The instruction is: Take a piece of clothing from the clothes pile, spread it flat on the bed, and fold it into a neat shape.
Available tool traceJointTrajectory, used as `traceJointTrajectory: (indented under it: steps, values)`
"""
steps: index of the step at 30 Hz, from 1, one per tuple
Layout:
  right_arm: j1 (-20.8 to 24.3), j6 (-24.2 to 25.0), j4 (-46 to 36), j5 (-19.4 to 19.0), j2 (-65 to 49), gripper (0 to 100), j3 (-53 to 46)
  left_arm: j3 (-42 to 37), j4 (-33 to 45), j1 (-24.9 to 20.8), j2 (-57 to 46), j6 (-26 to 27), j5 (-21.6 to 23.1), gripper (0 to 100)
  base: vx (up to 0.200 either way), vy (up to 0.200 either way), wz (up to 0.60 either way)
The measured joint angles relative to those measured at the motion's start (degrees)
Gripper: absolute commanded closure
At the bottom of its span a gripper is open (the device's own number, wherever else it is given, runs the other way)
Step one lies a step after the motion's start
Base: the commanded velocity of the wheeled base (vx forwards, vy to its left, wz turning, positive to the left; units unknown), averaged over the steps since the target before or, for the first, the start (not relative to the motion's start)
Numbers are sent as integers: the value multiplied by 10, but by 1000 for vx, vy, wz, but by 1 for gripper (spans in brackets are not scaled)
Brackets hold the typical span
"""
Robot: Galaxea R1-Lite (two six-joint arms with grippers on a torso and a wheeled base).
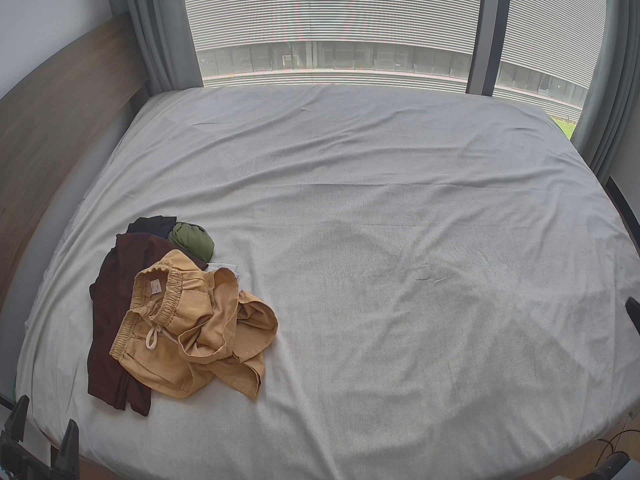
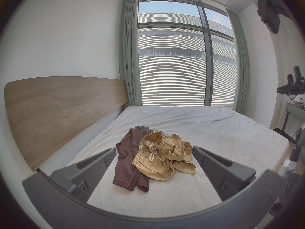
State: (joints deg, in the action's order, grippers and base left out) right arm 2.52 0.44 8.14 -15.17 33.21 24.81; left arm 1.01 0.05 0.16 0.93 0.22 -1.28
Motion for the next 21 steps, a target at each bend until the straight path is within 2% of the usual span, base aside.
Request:
traceJointTrajectory:
  steps: [5, 12, 18, 21]
  values:
    - [26, 2, 90, -12, 99, 0, 7, 0, 0, 0, 0, 0, 0, 0, 0, 0, 0]
    - [64, 14, 217, -21, 228, 0, -47, 0, 0, 0, 0, -3, 0, 0, 0, 0, 0]
    - [84, 94, 277, -51, 325, 0, -76, 0, 0, 0, 0, -5, -1, 0, 0, 0, 0]
    - [97, 109, 301, -60, 374, 0, -83, 0, 0, 0, 0, -5, -1, 0, 0, 0, 0]
